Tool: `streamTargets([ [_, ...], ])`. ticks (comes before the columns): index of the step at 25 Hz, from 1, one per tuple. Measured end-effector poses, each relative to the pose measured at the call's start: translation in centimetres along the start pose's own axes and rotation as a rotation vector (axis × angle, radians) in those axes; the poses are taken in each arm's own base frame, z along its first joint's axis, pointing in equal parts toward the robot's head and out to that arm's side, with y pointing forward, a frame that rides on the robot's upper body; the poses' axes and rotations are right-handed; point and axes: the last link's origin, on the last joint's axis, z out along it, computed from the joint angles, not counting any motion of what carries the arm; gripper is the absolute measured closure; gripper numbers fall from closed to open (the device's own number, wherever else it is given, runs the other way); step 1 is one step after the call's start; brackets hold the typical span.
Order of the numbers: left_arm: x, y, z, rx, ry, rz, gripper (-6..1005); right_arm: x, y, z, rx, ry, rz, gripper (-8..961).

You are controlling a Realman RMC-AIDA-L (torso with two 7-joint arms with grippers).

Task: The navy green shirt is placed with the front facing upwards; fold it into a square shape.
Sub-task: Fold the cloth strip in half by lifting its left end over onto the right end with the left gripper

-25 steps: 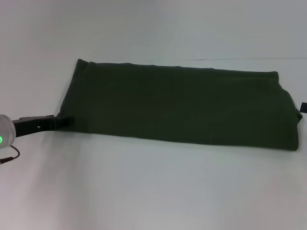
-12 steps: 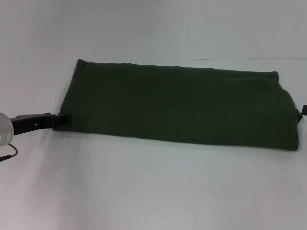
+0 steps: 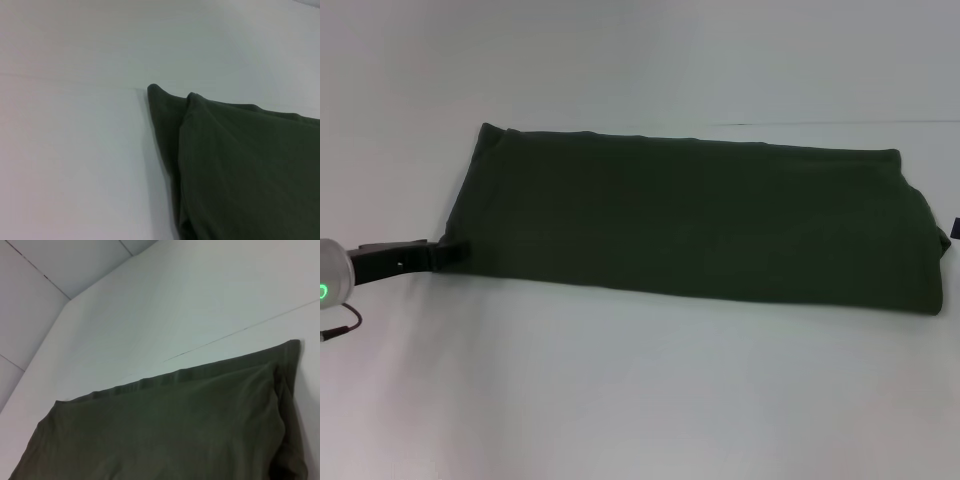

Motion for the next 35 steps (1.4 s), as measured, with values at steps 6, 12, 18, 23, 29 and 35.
streamTargets([
  [6,-0.07,0.49,0.23,-0.015,-0.014,0.019,319,0.00,-0.01,0.01,0.001,-0.001,0.000,96],
  [12,-0.05,0.50,0.32,-0.004,-0.025,0.057,335,-0.03,-0.01,0.00,0.001,-0.004,0.002,96],
  [18,0.16,0.37,0.25,0.005,-0.019,0.061,508,-0.01,-0.14,-0.16,0.003,-0.011,0.009,97],
  [23,0.15,0.28,0.26,0.010,-0.018,0.058,688,0.08,-0.26,-0.29,0.006,-0.014,0.012,97],
  [29,0.24,0.27,0.26,0.012,-0.017,0.059,883,0.21,-0.35,-0.38,0.008,-0.014,0.014,97],
  [35,0.45,-0.07,-0.05,0.024,-0.005,0.053,993,0.22,-0.42,-0.46,0.011,-0.013,0.015,97],
])
